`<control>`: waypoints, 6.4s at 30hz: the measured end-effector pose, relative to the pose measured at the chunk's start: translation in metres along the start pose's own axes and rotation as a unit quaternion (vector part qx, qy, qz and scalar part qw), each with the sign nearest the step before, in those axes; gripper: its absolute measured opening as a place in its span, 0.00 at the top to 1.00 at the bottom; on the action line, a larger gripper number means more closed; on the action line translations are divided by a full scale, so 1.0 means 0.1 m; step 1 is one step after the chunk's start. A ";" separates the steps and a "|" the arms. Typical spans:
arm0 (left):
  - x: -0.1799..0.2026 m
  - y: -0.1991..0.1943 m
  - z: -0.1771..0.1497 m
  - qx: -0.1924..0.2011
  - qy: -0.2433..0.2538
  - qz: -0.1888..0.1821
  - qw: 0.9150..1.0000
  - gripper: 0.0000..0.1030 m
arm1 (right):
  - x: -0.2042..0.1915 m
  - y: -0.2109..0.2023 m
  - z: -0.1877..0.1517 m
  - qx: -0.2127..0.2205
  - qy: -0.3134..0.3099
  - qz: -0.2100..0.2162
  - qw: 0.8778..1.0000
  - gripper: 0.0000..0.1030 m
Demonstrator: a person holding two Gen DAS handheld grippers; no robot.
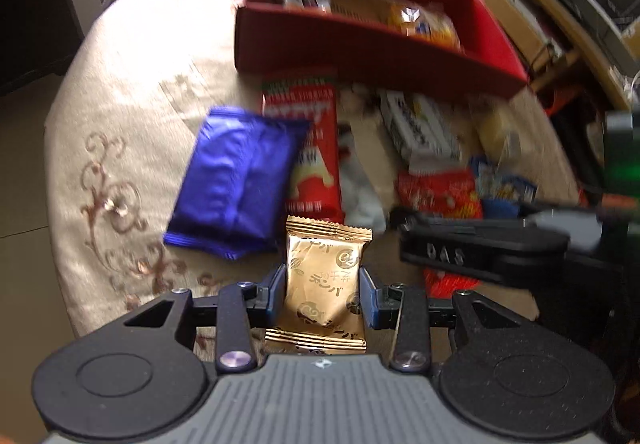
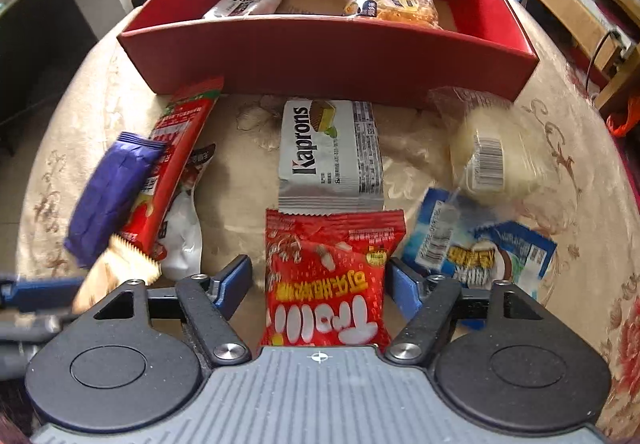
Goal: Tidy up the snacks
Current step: 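Grasp the gold candy with left gripper while right grasps red Trolli bag, then lift both held snacks and carry them over the red box, then lower both snacks into the red box and open both grippers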
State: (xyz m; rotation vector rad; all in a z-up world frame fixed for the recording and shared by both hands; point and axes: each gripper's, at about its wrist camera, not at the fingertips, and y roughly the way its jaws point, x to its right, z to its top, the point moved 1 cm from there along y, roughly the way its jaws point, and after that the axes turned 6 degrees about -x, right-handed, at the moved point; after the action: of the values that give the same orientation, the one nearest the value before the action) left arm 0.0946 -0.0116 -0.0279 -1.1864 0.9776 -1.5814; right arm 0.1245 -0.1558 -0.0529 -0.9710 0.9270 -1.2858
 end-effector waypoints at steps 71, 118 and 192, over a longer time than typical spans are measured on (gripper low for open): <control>0.42 -0.08 -0.32 0.067 0.049 0.053 0.995 0.67 | 0.17 -0.82 -0.76 0.055 -0.004 0.012 0.998 0.43; 0.64 -0.28 1.49 0.187 0.036 0.089 0.978 0.68 | 0.53 -0.87 0.89 0.154 0.051 0.002 0.987 0.44; 0.46 0.31 1.99 0.146 -0.005 0.124 0.981 0.51 | 0.63 -0.27 1.43 0.146 0.034 -0.060 0.987 0.17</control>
State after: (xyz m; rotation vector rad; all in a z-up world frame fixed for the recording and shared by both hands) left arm 0.2884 -0.0787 -0.0004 -0.8356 0.8179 -1.4576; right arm 0.2544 -0.2117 0.0186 -0.7647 0.7139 -1.5160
